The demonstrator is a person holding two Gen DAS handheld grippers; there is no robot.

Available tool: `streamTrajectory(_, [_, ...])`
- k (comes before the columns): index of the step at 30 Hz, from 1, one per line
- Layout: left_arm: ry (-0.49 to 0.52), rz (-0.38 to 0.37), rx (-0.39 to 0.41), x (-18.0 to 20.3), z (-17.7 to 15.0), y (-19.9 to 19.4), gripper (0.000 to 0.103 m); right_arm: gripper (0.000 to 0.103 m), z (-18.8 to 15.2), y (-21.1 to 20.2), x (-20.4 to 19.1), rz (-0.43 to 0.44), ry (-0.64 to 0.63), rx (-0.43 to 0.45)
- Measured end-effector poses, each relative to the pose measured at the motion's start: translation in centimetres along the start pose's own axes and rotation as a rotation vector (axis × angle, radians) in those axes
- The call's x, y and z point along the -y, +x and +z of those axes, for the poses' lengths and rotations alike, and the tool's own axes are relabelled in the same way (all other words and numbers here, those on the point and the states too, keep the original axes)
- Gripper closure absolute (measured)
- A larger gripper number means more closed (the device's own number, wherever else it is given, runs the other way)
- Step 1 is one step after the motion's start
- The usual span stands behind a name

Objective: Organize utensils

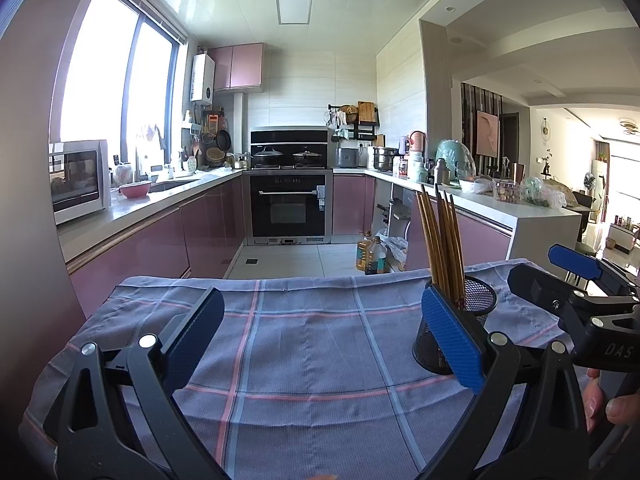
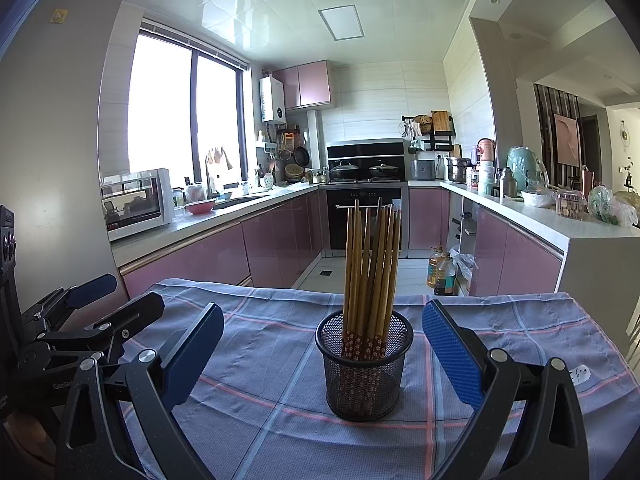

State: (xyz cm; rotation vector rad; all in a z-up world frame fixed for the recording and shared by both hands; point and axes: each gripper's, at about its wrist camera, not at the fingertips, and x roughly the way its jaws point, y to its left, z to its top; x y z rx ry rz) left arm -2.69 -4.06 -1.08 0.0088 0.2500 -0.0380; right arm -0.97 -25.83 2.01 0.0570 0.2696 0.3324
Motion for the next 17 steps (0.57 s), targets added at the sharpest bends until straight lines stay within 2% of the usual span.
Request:
streamTrajectory(9, [0.013,0.004,-0.016,0.2,-0.2,0.3,0.006,0.007,-0.2,0.1,0.0,-0.001,0.002,-0.006])
streamTrajectory(12, [0.010,0.000,-0.045,0.2,-0.3,0.9,0.006,0.007,-0.6,0.2,0.7,-0.021,0.006,-0.019])
streamTrajectory(15, [-0.010,0.004,-0.094,-0.7,-0.5,1.9,0.006,0.007,-1.2,0.7,3.0,-0.052,0.044,-0.067])
streamTrajectory(17, [-0.027,-0.002,-0.134,-1.4,-0.7,2.7,0.006,0.007,-1.9,1.7,5.4,-0.101,0.059,-0.147])
